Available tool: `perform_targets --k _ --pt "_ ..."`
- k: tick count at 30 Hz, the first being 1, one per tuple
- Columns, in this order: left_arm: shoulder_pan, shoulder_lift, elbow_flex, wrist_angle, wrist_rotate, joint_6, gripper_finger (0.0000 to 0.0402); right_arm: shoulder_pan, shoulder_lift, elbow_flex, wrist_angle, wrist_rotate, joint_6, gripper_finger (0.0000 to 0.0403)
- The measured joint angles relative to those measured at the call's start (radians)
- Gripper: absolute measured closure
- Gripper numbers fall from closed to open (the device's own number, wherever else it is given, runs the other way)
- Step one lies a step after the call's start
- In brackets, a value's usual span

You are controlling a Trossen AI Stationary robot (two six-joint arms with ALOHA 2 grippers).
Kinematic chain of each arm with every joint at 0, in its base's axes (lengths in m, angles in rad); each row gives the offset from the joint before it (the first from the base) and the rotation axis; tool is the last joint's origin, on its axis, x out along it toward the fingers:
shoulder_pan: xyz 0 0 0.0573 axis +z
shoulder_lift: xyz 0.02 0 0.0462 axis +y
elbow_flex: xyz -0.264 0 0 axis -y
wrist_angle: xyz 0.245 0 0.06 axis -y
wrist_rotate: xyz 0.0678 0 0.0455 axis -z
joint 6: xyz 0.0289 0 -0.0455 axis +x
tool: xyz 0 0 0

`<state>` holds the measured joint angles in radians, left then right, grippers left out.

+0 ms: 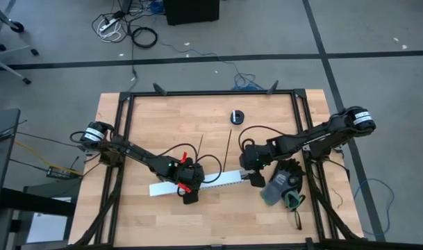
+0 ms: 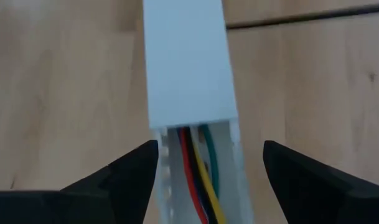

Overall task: Ziptie cables
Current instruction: Close the white cable duct

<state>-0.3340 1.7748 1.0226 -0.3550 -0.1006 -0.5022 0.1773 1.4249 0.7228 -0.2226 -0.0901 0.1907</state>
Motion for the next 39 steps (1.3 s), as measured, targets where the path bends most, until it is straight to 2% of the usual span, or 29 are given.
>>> perform_targets --k 9,15,22,34,39 --pt "0.0 0.0 0.0 0.004 0.002 -0.002 0.0161 0.047 0.047 0.0 0.03 0.03 0.025 0.0123" --pt "0.0 0.001 0.0 0.003 0.002 -0.003 0.0161 0.077 0.044 0.0 0.035 0.098 0.052 0.0144" --pt "-0.001 0.001 0.001 -0.009 -0.02 0.005 0.0161 0.085 0.044 0.0 0.034 0.119 0.058 0.0165" --pt "-0.001 0.004 0.024 -0.055 -0.09 0.116 0.0161 0.085 0.044 0.0 0.024 0.133 0.101 0.0167" --pt "0.006 0.005 0.034 -0.06 -0.083 0.152 0.0161 0.083 0.044 0.0 0.026 0.135 0.105 0.0167"
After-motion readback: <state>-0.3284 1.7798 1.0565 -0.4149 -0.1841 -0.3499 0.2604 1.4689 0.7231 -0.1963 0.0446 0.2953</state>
